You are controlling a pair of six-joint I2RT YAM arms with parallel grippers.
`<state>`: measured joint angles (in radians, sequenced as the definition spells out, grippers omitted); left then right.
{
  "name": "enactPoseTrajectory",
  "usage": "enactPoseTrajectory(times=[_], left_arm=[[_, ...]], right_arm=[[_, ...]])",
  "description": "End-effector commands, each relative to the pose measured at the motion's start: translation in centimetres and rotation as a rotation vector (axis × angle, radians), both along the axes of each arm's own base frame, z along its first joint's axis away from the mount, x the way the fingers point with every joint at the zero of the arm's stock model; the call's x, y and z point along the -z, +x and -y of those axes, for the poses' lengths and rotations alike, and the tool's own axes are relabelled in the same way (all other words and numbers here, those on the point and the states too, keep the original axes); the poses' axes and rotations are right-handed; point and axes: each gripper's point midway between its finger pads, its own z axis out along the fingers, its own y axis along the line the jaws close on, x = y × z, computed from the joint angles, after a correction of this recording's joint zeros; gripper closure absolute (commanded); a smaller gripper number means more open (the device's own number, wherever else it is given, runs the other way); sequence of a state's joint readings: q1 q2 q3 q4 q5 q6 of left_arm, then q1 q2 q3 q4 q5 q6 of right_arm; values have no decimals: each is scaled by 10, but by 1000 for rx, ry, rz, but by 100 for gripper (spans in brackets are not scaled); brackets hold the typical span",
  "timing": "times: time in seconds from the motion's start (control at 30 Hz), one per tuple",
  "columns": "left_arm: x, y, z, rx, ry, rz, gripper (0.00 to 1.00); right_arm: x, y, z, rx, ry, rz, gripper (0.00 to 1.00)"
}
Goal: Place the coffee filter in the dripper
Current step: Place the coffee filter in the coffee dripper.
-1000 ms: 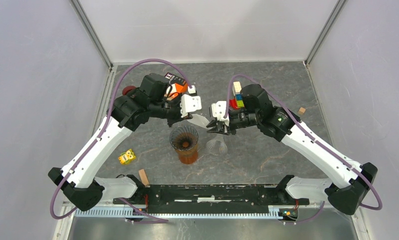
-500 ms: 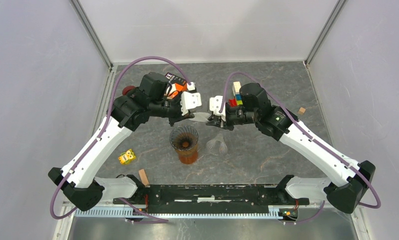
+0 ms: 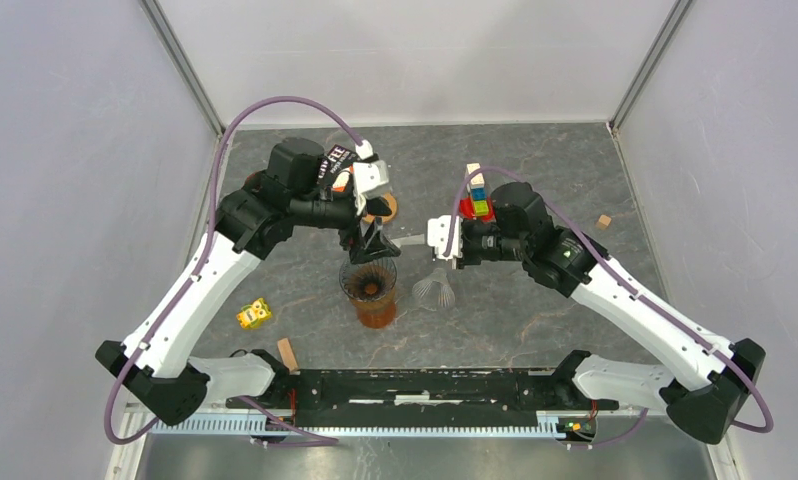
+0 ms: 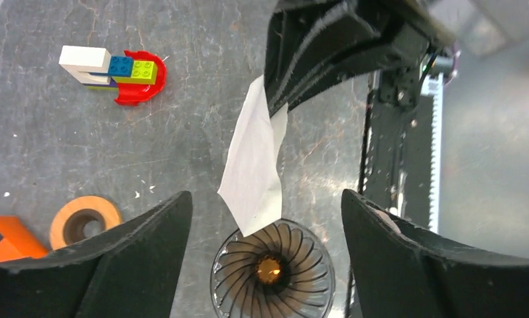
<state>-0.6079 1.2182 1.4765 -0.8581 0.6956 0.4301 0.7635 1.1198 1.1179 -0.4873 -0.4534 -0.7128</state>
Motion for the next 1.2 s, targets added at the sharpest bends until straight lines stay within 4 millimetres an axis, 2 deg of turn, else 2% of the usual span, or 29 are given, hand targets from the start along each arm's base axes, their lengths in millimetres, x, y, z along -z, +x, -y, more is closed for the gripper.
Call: enactPoseTrajectory(times=[0.0, 0.13, 0.33, 0.77, 1.17], left_arm=[[-37, 9, 19, -84, -187, -143, 11], [-33, 29, 31, -193, -245, -282, 14], [-19, 40, 46, -204, -252, -374, 19], [7, 41, 49, -208, -156, -307, 22], [27, 42, 56, -193, -66, -240, 32]], right_arm=[[-9, 5, 6, 5, -4, 98, 100], [-10, 8, 5, 25, -12, 113, 100], [-9, 8, 3, 36, -29, 111, 100], [-5, 6, 1, 30, -49, 89, 100], [-5, 4, 0, 20, -52, 76, 100]])
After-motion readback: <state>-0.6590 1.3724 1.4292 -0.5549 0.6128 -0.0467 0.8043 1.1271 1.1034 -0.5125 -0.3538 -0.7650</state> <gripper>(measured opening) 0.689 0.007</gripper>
